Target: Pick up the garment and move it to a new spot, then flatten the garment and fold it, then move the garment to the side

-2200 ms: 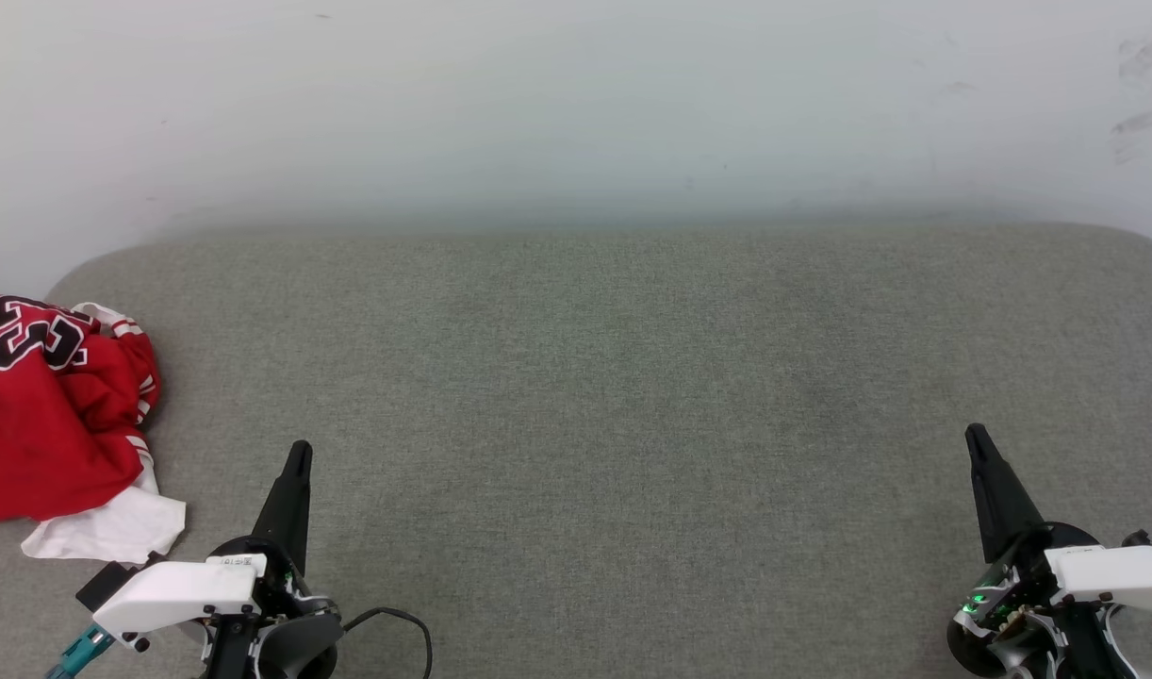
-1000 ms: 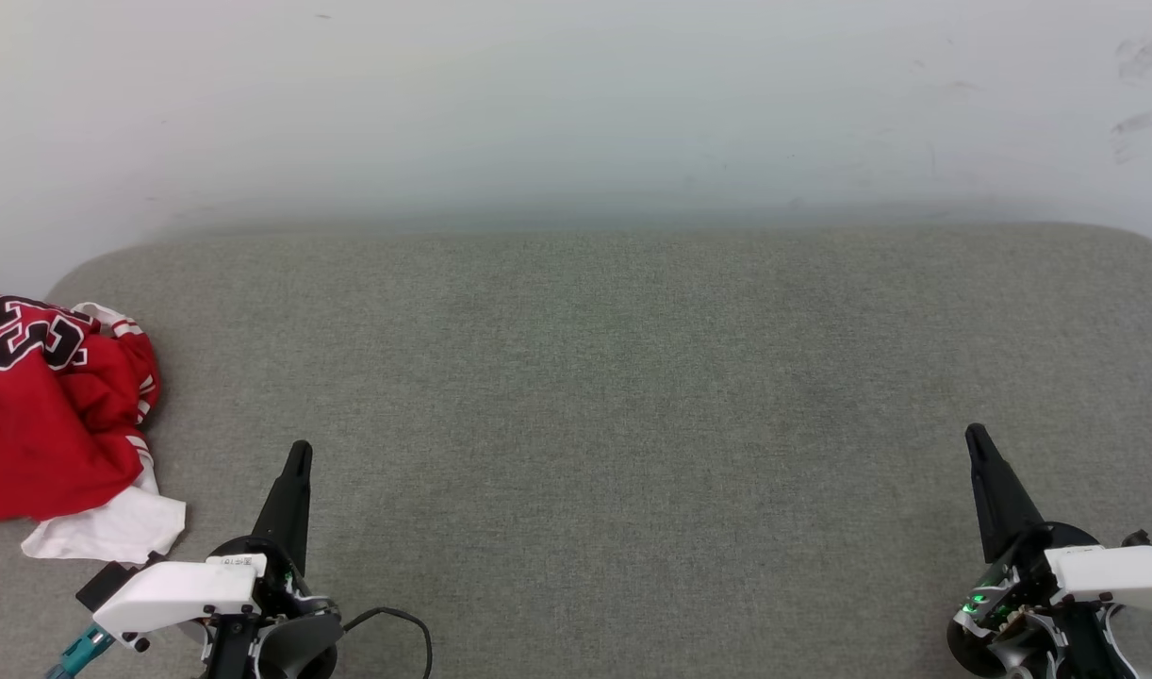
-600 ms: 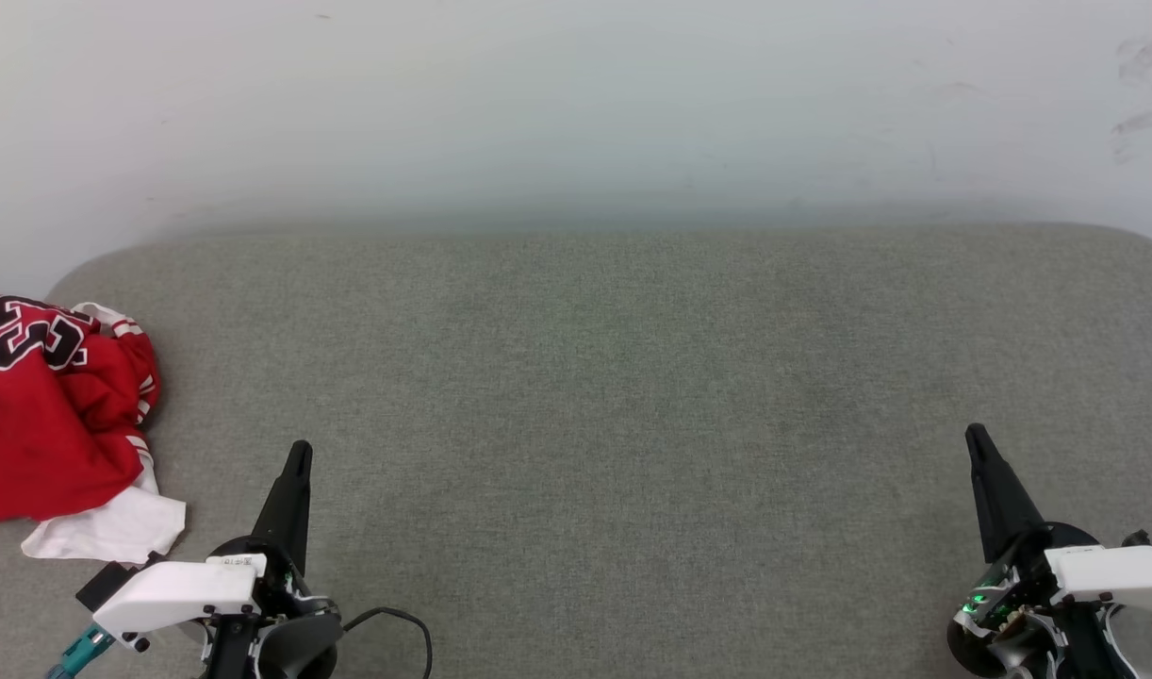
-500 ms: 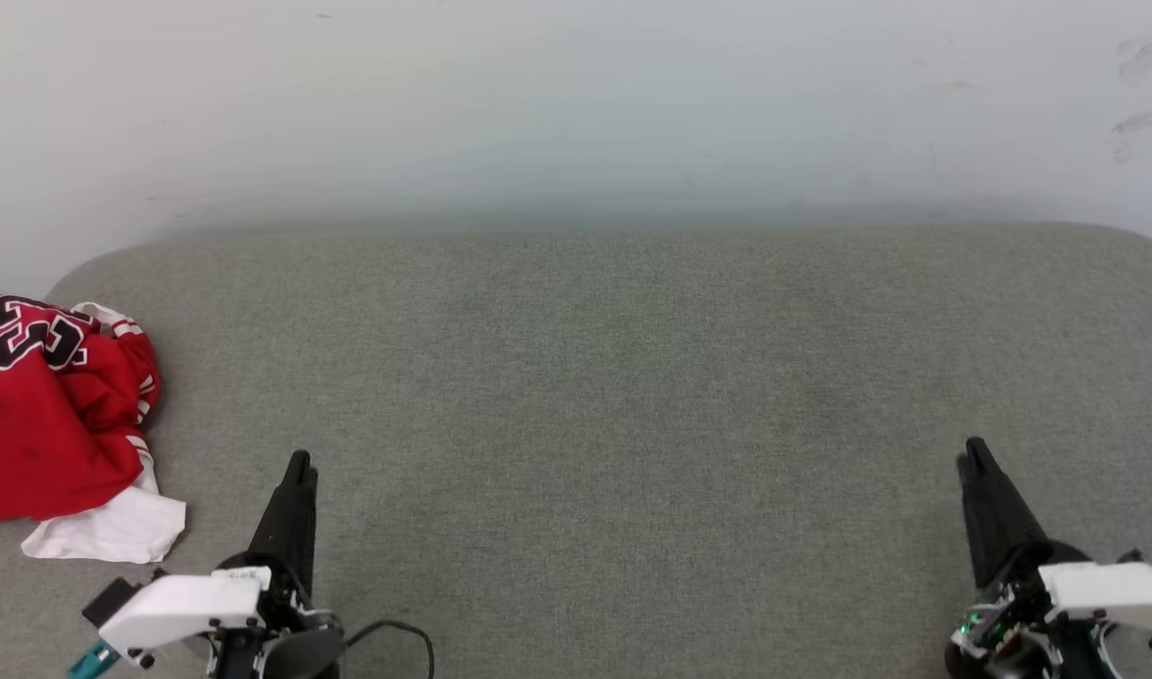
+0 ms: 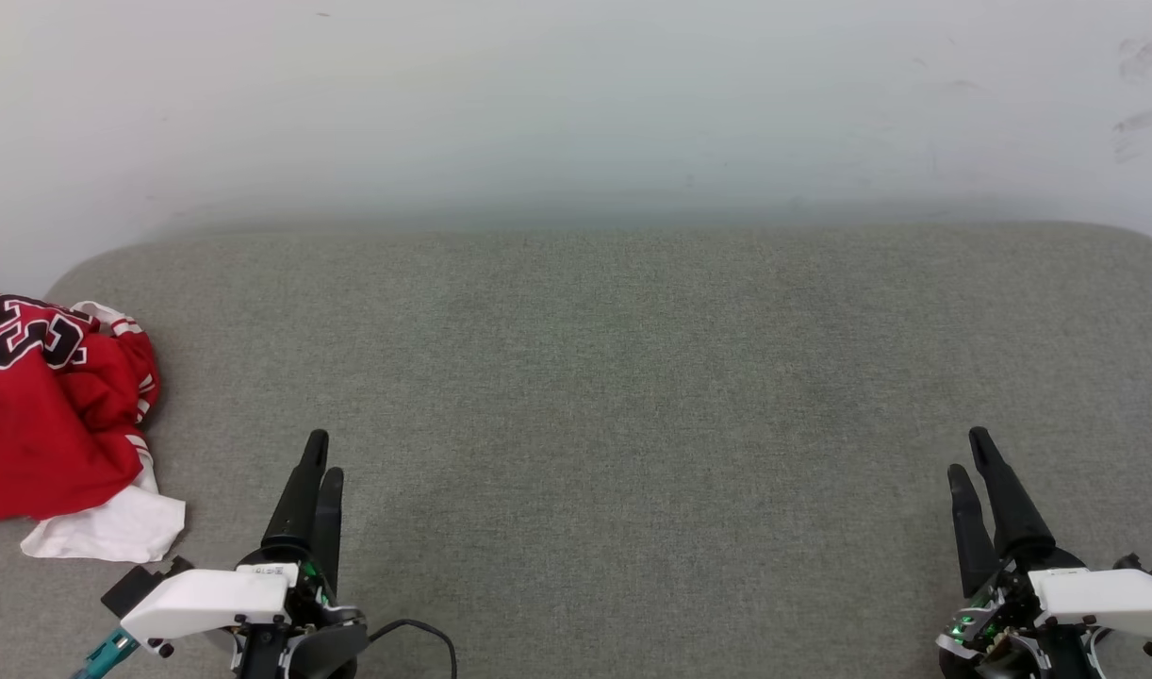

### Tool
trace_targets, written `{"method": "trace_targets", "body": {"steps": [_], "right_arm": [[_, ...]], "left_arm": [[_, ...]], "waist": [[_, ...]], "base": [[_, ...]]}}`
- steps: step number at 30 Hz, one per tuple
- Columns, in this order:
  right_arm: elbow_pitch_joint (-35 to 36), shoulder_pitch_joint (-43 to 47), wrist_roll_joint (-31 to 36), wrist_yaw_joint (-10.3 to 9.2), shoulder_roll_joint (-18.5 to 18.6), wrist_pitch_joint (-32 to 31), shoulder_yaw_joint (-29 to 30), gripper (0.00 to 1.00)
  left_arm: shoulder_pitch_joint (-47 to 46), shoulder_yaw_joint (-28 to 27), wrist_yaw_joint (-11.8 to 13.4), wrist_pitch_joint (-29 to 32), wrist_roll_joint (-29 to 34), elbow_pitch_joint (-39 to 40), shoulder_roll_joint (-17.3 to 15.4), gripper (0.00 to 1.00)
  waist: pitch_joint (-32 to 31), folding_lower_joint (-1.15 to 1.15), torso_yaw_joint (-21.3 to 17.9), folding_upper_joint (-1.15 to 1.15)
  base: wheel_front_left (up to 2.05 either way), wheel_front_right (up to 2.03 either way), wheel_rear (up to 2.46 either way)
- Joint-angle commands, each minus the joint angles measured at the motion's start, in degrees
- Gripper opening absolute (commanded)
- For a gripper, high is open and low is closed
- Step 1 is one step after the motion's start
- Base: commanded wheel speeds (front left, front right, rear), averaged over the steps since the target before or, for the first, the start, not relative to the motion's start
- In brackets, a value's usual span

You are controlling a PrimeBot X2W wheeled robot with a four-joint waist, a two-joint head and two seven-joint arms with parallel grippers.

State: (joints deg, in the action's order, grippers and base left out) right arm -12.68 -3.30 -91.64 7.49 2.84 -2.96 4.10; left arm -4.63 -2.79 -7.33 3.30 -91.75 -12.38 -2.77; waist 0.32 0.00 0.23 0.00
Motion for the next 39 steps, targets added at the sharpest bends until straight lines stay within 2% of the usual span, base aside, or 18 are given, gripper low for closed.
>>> {"method": "trace_targets", "body": {"steps": [1,9,15,25,26,28,31,39], "right_arm": [[1.88,-0.25,0.43,0.0,0.1,0.64,-0.4,1.0],[4.78,0.28,2.65,0.0,0.72,2.68,-2.14,1.0],[6.15,0.8,6.97,0.0,1.28,4.08,-2.8,1.0],[7.62,1.3,25.37,0.0,2.05,6.2,-2.87,1.0],[7.62,1.3,25.37,0.0,2.05,6.2,-2.87,1.0],[8.0,1.52,30.79,0.0,1.98,6.81,-3.22,1.0],[8.06,1.74,33.63,0.0,1.9,7.2,-3.54,1.0],[8.67,2.38,44.33,0.0,2.13,8.71,-4.05,1.0]], "left_arm": [[-0.65,0.81,-0.08,-0.61,0.47,2.01,-0.45,1.0],[-0.34,3.69,-0.1,-2.97,2.11,5.18,-1.31,1.0],[-0.02,5.48,-0.11,-4.42,7.15,6.94,-2.09,1.0],[1.25,5.3,-0.13,-6.56,20.45,8.93,-1.27,1.0],[1.25,5.3,-0.13,-6.56,20.45,8.93,-1.27,1.0],[1.34,5.63,-0.13,-7.15,23.36,9.55,-1.03,1.0],[1.46,5.8,-0.13,-7.55,25.58,9.77,-1.0,1.0],[1.74,6.42,-0.15,-9.02,36.53,10.55,-1.36,1.0]], "waist": [[0.0,0.0,0.04,0.0],[-0.07,0.0,0.29,0.0],[-0.14,0.0,0.48,0.0],[-0.23,0.0,0.63,0.0],[-0.23,0.0,0.63,0.0],[-0.25,0.0,0.69,0.0],[-0.29,0.0,0.74,0.0],[-0.39,0.0,0.93,0.0]], "base": [[0.0,0.0,0.0],[0.0,0.0,0.0],[0.0,0.0,0.0],[0.0,0.0,0.0],[0.0,0.0,0.0],[0.0,0.0,0.0],[0.0,0.0,0.0],[0.0,0.0,0.0]]}}
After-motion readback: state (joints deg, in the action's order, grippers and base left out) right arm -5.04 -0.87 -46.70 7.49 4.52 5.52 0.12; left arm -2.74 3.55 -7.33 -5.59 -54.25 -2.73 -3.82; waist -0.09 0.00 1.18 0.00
